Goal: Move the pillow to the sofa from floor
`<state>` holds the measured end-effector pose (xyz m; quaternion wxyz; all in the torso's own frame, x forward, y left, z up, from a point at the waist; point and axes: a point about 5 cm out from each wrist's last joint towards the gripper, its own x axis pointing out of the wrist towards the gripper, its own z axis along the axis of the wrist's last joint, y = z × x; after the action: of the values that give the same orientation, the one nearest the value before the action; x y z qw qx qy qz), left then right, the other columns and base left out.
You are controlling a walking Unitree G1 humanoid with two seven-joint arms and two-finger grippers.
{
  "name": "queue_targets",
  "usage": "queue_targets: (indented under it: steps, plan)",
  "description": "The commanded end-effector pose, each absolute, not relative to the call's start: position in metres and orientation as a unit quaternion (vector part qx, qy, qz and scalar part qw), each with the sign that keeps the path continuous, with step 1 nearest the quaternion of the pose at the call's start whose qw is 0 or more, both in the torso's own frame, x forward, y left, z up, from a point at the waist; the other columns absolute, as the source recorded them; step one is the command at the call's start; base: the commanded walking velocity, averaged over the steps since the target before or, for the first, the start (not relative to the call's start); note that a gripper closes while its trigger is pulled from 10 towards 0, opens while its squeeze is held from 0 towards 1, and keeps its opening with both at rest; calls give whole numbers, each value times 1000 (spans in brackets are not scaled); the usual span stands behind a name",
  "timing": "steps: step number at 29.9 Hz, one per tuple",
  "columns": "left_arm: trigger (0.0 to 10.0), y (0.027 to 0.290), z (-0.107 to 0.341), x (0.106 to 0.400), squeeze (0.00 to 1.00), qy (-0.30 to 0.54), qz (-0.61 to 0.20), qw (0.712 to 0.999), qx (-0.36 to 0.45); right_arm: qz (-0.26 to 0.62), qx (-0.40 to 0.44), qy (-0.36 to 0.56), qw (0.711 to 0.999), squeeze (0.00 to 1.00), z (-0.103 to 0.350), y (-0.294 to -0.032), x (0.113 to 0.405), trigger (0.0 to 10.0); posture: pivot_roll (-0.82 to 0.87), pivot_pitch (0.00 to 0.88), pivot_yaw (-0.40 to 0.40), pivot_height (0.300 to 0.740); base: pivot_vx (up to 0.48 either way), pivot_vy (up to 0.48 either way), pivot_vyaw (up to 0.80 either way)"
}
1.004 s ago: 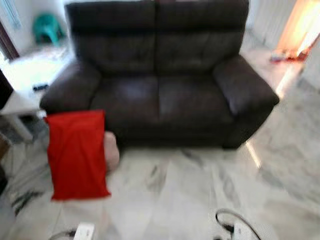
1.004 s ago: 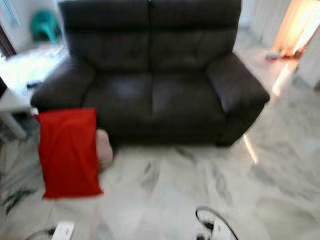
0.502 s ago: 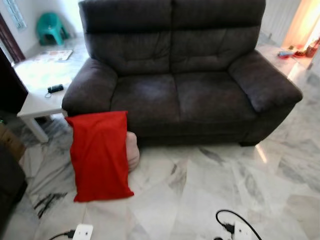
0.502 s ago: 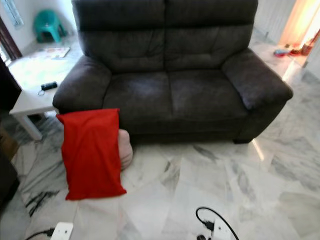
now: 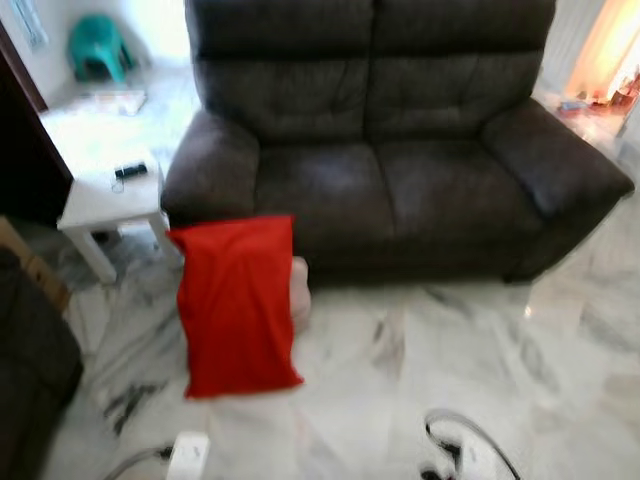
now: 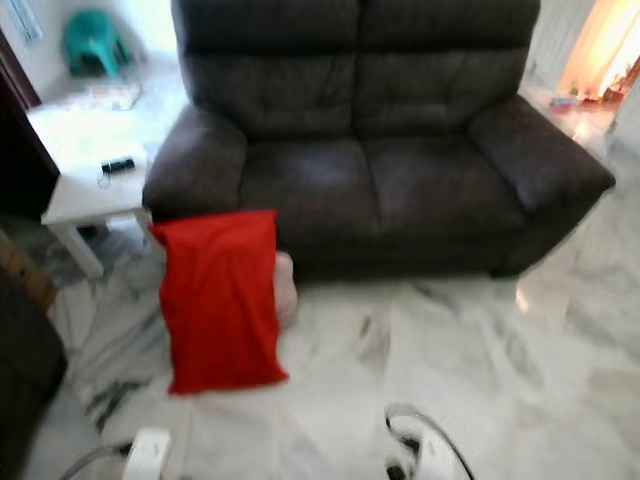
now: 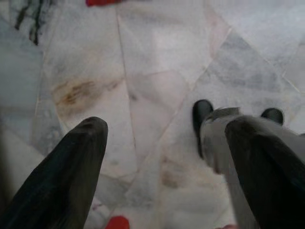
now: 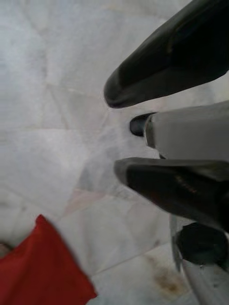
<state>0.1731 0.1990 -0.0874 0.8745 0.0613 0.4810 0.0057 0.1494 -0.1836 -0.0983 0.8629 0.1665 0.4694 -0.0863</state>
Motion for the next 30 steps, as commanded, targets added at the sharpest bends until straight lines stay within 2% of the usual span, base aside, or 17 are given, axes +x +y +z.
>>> queue_targets:
  steps: [1,8,11,25,30]
  plan:
    - [10000,198,-88,173,0,482,6,874,68,-84,167,463,866,0,-96,-182,154,10000,20,0,-12,740,0,0,0]
    - [10000,196,-87,176,0,481,5,874,68,-73,155,463,869,0,-96,-182,155,10000,21,0,-12,740,0,0,0]
    - [10000,196,-87,176,0,481,4,874,69,-72,155,463,870,0,-96,-182,155,10000,21,0,-13,740,0,0,569]
    - [10000,227,-80,177,0,478,21,875,76,-67,156,464,869,0,-96,-181,155,10000,18,0,-14,740,0,0,800]
    - [10000,236,-85,161,0,491,29,867,77,-66,156,465,869,0,-96,-182,155,10000,19,0,-15,740,0,0,724]
